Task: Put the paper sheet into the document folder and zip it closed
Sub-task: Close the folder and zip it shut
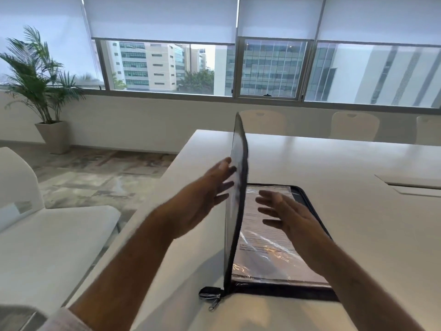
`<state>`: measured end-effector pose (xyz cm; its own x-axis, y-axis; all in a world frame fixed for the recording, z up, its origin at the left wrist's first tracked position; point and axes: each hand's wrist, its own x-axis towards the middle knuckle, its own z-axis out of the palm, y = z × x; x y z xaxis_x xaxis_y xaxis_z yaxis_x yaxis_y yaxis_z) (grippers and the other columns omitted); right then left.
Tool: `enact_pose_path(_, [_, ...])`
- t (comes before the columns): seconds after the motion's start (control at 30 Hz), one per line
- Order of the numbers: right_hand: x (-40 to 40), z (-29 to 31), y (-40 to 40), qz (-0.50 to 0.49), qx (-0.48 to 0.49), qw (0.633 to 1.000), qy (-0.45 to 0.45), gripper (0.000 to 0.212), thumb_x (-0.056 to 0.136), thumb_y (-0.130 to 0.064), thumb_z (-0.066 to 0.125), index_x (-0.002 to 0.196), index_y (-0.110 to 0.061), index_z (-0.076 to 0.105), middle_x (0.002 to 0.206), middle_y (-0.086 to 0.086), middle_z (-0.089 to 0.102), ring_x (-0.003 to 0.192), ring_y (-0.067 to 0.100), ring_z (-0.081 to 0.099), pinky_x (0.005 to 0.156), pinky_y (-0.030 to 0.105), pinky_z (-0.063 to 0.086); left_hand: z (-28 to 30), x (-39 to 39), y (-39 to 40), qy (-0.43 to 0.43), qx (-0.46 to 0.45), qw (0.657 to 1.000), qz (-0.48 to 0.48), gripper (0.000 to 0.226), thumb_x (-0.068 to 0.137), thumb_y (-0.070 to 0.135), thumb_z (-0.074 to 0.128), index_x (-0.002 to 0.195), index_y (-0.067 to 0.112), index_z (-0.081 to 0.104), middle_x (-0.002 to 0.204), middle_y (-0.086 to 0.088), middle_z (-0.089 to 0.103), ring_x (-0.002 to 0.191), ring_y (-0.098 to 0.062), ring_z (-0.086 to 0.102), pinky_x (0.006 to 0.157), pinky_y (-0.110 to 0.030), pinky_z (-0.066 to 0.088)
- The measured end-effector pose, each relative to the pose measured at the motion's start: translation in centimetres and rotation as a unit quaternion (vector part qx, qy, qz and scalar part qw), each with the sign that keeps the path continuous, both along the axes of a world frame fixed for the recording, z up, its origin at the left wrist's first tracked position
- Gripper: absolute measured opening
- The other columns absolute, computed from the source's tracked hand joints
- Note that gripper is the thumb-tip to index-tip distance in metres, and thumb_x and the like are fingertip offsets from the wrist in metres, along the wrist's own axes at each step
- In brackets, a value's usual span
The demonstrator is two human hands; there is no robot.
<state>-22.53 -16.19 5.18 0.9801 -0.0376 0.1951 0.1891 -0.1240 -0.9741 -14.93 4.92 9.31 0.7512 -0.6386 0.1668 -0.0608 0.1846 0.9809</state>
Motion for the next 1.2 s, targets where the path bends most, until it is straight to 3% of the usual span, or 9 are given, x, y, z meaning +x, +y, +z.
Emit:
enact_pose_path(0.17, [-1.4,1.8,-2.2,0.006,0.189,0.981,-0.036,0.061,0.089,-0.059,0.043,0.125,-0.012,0.063,0.120,0.014,0.067,0.107,0.032,0.066,0.086,0.044,0.057,-3.6,-0.4,-3.0,-0.038,0.141,0.989,-0.022,0.081,0.078,0.055,0.065,0.150,0.034,0.034,0.152,0.015,0.037,0.140,-0.007,0.034,0.113,-0.026,0.028])
enact_pose_path(0.27, [-2.3,2.2,-3.8,-0.031,0.279,0.960,-0.024,0.061,0.087,-0.062,0.049,0.119,-0.015,0.068,0.120,0.009,0.069,0.108,0.026,0.067,0.083,0.038,0.058,-5.0,-0.2,-3.9,-0.037,0.219,0.971,-0.087,0.093,0.069,0.061,0.073,0.150,0.040,0.031,0.157,0.018,0.023,0.143,-0.015,0.027,0.117,-0.034,0.026])
enact_pose_path(0.37, [-3.2,1.6,-5.9,-0.067,0.283,0.957,0.015,0.060,0.090,-0.055,0.055,0.126,-0.008,0.063,0.125,0.012,0.067,0.115,0.030,0.063,0.093,0.045,0.051,-6.0,-0.2,-4.5,-0.036,0.236,0.966,-0.103,0.090,0.072,0.057,0.073,0.150,0.037,0.033,0.157,0.025,0.022,0.140,-0.011,0.031,0.114,-0.029,0.028])
enact_pose_path(0.5, [-4.5,-0.2,-8.6,-0.092,0.294,0.950,0.052,0.038,0.088,-0.028,0.064,0.113,0.001,0.068,0.112,0.020,0.071,0.101,0.034,0.069,0.073,0.037,0.058,-6.6,-0.3,-5.1,-0.044,0.265,0.955,-0.128,0.085,0.073,0.060,0.071,0.147,0.033,0.040,0.154,0.025,0.026,0.130,0.002,0.041,0.099,-0.012,0.039])
enact_pose_path(0.57, [-5.0,-1.3,-9.9,-0.106,0.262,0.956,0.081,0.033,0.089,-0.020,0.062,0.111,0.004,0.067,0.112,0.024,0.069,0.098,0.037,0.069,0.070,0.036,0.058,-6.8,-0.3,-5.3,-0.055,0.285,0.947,-0.138,0.074,0.070,0.066,0.068,0.137,0.040,0.048,0.152,0.028,0.026,0.126,0.007,0.041,0.092,-0.006,0.039])
enact_pose_path(0.77, [-6.0,-4.5,-12.2,-0.197,0.099,0.960,0.171,0.025,0.086,-0.005,0.067,0.111,-0.003,0.066,0.100,0.024,0.072,0.074,0.029,0.071,0.054,0.029,0.057,-8.5,0.2,-5.1,-0.098,0.331,0.933,-0.101,0.095,0.066,0.075,0.063,0.147,0.029,0.043,0.155,0.024,0.030,0.138,0.003,0.032,0.118,-0.031,0.026])
enact_pose_path(0.9, [-5.9,-6.4,-12.2,-0.251,-0.029,0.952,0.174,0.020,0.083,-0.006,0.072,0.103,-0.010,0.071,0.087,0.030,0.068,0.063,0.026,0.067,0.055,0.030,0.053,-9.4,0.4,-5.0,-0.110,0.331,0.932,-0.101,0.081,0.072,0.068,0.063,0.141,0.028,0.051,0.153,0.024,0.034,0.135,0.008,0.035,0.113,-0.022,0.030])
enact_pose_path(1.07, [-5.9,-7.4,-11.7,-0.294,-0.251,0.910,0.150,0.012,0.082,-0.021,0.074,0.095,-0.021,0.072,0.058,-0.004,0.053,0.052,0.010,0.051,0.052,0.025,0.037,-10.2,0.5,-5.2,-0.131,0.334,0.930,-0.085,0.072,0.072,0.063,0.064,0.135,0.028,0.057,0.149,0.025,0.039,0.127,0.011,0.041,0.086,0.000,0.037])
enact_pose_path(1.2, [-6.1,-7.4,-11.3,-0.303,-0.323,0.886,0.138,0.021,0.083,-0.024,0.073,0.102,-0.017,0.071,0.074,0.001,0.053,0.069,0.018,0.054,0.060,0.027,0.038,-10.4,0.1,-5.0,-0.165,0.343,0.922,-0.073,0.064,0.078,0.056,0.064,0.135,0.027,0.058,0.149,0.023,0.040,0.136,0.007,0.033,0.104,-0.012,0.030])
